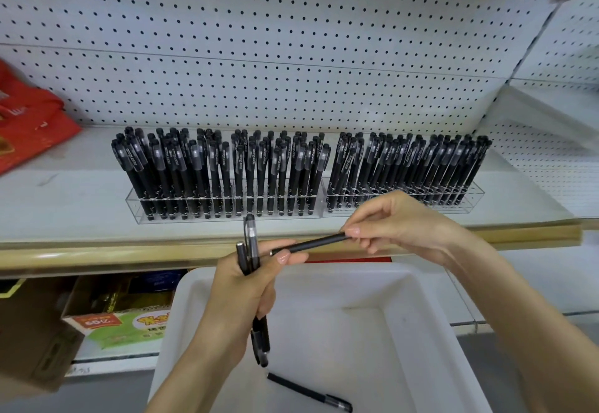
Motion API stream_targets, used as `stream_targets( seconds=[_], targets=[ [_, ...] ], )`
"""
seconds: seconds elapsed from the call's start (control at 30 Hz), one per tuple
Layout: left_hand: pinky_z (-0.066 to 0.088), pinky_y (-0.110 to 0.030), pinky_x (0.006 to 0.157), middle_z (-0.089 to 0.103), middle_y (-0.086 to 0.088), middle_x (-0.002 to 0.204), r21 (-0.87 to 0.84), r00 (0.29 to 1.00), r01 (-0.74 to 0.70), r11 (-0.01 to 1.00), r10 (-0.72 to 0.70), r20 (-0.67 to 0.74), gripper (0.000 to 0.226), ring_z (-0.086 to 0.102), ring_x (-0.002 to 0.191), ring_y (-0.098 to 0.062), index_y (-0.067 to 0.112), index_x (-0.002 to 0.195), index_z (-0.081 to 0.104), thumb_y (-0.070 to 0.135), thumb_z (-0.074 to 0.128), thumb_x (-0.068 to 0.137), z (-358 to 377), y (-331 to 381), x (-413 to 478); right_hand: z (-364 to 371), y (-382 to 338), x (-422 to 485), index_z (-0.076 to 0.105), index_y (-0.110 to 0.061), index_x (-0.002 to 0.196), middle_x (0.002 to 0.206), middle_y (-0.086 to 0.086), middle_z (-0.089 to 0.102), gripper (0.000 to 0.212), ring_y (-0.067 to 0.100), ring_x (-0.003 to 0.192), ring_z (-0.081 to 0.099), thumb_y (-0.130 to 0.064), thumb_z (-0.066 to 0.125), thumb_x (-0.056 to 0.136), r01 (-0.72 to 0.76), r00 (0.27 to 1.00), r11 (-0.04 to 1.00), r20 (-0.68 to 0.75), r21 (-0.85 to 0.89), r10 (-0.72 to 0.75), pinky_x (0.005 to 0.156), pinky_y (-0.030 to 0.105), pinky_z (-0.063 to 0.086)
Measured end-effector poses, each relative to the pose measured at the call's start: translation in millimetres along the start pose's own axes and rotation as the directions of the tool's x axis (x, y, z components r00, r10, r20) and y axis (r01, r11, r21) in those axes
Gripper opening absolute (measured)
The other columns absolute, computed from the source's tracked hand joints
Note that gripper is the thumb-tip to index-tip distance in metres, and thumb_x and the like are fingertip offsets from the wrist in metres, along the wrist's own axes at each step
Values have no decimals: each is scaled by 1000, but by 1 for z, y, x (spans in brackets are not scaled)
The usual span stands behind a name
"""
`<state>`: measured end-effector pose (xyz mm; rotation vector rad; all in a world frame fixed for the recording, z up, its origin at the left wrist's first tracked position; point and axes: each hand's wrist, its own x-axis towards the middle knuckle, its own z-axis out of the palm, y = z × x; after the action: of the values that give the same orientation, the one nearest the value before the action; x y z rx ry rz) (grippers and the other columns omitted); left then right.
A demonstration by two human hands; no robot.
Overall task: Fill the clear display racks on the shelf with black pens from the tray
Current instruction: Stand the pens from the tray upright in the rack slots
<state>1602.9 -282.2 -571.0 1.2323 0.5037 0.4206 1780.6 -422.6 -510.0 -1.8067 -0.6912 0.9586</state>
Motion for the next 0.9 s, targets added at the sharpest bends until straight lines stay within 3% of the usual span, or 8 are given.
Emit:
stream_targets(
  seconds=[0.07,0.2,0.5,0.63,0.7,0.77,0.83,0.9],
  targets=[
    [21,-17,37,55,-3,48,-1,1000,1,1000,-1,14,21,18,35,-8,3,105,71,3,55,92,2,1,0,-1,1,2,74,-5,81,71,7,68,21,10,61,63,-13,77,62,36,996,989,-84,145,-24,58,15,52],
    [24,-17,38,75,-12,90,-61,996,85,994,-86,-1,17,20,35,-7,2,104,66,9,55,93,7,-1,0,5,6,7,66,-1,92,77,12,64,29,12,61,60,-3,74,64,161,970,937,-222,308,-94,60,15,51],
    [22,-16,37,72,-20,83,-87,987,156,984,-152,53,22,19,35,-7,1,101,71,14,55,92,12,-5,-2,23,8,8,65,-10,105,89,12,72,21,6,65,65,-13,57,86,349,927,796,-309,494,-215,66,15,53],
    [23,-16,38,68,-7,64,-18,980,188,982,-187,69,26,21,36,-7,2,101,71,19,52,96,14,-5,-1,13,-2,9,59,-6,112,90,10,73,24,9,65,64,-7,54,90,436,886,795,-356,421,-298,67,18,54],
    [24,-16,39,63,-4,62,-38,963,263,964,-260,66,30,24,39,-7,3,100,71,24,50,97,13,-6,1,-6,-12,10,51,-7,113,90,12,72,27,14,68,66,-10,58,87,526,800,803,-483,279,-356,68,23,55],
    [27,-15,39,58,-5,63,-167,929,368,915,-357,94,31,30,43,-6,0,99,73,22,50,96,12,-8,2,-24,-19,14,43,-11,109,89,14,70,25,18,68,67,-7,59,91,561,672,828,-587,6,-452,68,27,56],
    [35,-15,43,57,-5,66,-286,890,456,843,-425,166,29,39,49,-7,-1,96,75,15,50,94,12,-11,3,-35,-17,22,38,-13,106,89,13,69,22,18,67,68,-2,53,95,555,591,812,-602,-179,-537,68,29,57],
    [47,-16,51,62,-7,72,-329,868,493,806,-432,243,26,51,56,-9,-1,95,75,9,52,89,14,-10,2,-40,-12,30,37,-17,102,88,12,68,23,17,66,68,-1,51,96,570,547,788,-608,-232,-575,67,30,57]
  ],
)
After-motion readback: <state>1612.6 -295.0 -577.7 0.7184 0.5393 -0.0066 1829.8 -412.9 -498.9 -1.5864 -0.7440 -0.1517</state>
